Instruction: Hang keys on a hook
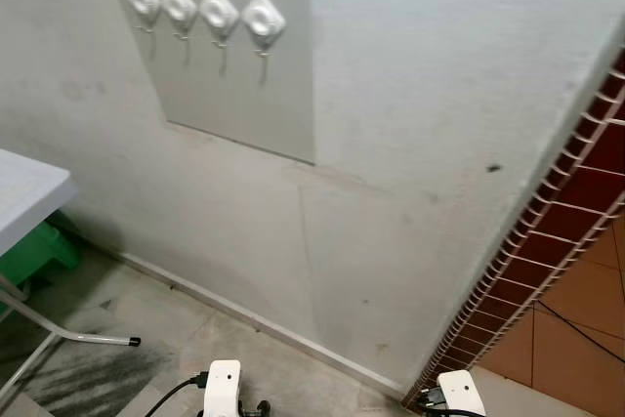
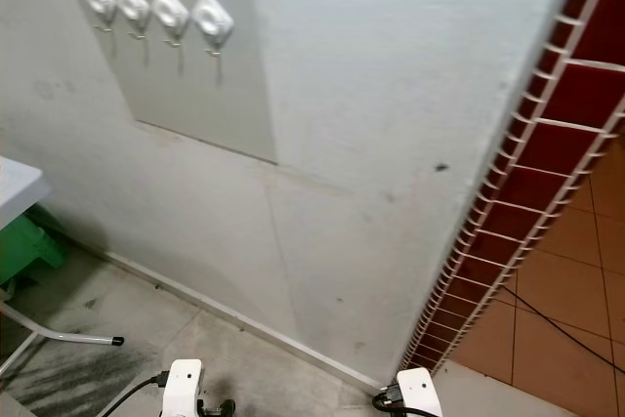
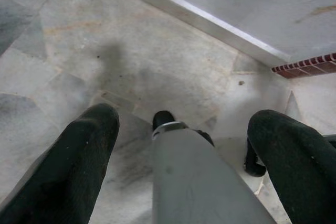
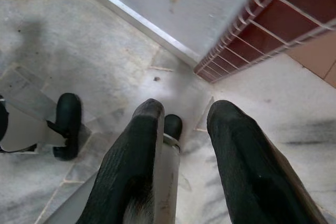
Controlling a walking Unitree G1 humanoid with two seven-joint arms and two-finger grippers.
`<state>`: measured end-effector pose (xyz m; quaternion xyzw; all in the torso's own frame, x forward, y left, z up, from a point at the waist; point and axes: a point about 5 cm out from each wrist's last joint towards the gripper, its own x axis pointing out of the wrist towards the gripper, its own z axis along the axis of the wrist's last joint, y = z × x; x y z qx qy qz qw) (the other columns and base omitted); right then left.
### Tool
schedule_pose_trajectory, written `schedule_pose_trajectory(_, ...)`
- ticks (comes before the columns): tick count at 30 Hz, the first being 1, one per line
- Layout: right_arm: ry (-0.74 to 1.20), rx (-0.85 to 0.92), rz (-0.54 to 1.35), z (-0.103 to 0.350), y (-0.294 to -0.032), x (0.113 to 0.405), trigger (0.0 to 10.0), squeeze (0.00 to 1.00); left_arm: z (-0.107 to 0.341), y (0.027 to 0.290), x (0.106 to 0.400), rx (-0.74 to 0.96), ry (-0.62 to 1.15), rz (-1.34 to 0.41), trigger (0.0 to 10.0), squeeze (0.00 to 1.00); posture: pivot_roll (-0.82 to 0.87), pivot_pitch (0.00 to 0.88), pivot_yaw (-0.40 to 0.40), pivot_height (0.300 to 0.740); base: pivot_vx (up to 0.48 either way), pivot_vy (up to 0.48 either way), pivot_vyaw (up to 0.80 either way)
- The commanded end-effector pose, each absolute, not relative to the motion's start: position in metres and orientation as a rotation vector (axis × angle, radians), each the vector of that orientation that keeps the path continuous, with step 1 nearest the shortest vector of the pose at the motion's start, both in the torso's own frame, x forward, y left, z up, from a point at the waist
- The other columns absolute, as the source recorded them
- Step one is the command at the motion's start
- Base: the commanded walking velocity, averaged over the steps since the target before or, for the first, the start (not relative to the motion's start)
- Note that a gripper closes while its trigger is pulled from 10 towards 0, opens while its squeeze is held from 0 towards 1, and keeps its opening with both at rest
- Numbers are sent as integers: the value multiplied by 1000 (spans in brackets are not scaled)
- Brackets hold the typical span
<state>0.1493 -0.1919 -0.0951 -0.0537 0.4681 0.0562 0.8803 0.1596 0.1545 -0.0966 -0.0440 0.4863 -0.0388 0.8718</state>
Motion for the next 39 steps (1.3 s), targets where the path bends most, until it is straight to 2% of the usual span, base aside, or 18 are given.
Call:
schedule_pose_trajectory(1, 975, -116, 123, -95, -190, 149, 10000, 0, -96, 158, 160, -90, 1010, -76, 10000, 0, -113, 0, 27, 740, 0, 345, 0)
schedule_pose_trajectory(34, 970, -108, 123, -94, -188, 152, 10000, 0, -94, 158, 167, -90, 999, -72, 10000, 0, -110, 0, 29, 740, 0, 351, 0)
schedule_pose_trajectory(39, 969, -105, 121, -94, -188, 152, 10000, 0, -93, 159, 168, -66, 994, -79, 10000, 0, -109, 0, 31, 740, 0, 61, 0)
